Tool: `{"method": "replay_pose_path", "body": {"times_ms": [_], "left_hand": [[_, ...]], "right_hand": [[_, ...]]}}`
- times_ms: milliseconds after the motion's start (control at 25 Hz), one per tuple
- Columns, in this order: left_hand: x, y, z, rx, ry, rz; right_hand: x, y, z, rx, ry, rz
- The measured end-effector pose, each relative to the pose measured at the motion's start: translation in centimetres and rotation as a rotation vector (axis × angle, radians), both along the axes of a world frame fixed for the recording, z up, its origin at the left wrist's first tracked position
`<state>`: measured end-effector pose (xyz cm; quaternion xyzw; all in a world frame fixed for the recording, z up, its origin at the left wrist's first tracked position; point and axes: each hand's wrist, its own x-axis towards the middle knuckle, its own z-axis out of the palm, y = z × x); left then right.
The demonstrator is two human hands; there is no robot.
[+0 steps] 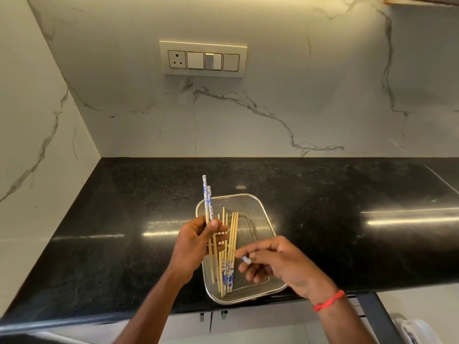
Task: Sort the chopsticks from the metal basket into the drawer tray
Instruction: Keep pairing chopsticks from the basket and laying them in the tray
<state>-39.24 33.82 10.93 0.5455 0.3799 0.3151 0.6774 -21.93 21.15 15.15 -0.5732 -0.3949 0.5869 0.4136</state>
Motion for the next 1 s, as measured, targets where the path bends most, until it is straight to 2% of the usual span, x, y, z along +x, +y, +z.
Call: {"method": "replay_pose_path", "body": {"times_ms": [80,320,440,600,800,880,1000], "left_hand": [[0.9,-0.6,0.4,0.009,-0.024,-0.067],[4.9,-3.9,2.5,0.046,-0.069,-0.343],[6.6,-5.5,2.7,0.021,-0.087,-0.413],[8.6,-7.4,2.4,-0.006,-0.073,-0.504],[10.5,-9.6,1.7,-0.028,-0.049,-0.606],[10.9,-10.6,1.5,-0.047,-0.044,-0.640],[11.1,-11.4,1.5,-0.055,-0.045,-0.667]], "right_hand": [[0.8,-0.6,2.2,0.168,0.026,-0.037],[0.8,0.3,4.4,0.351,-0.286,-0.547],[1.0,-0.7,3.5,0.322,-0.367,-0.703],[2.3,-3.4,2.6,0.260,-0.369,-0.854],[4.3,-6.5,2.2,0.202,-0.323,-0.836],[4.8,-7.4,2.0,0.226,-0.355,-0.896],[5.1,-8.2,1.6,0.249,-0.281,-0.978]]}}
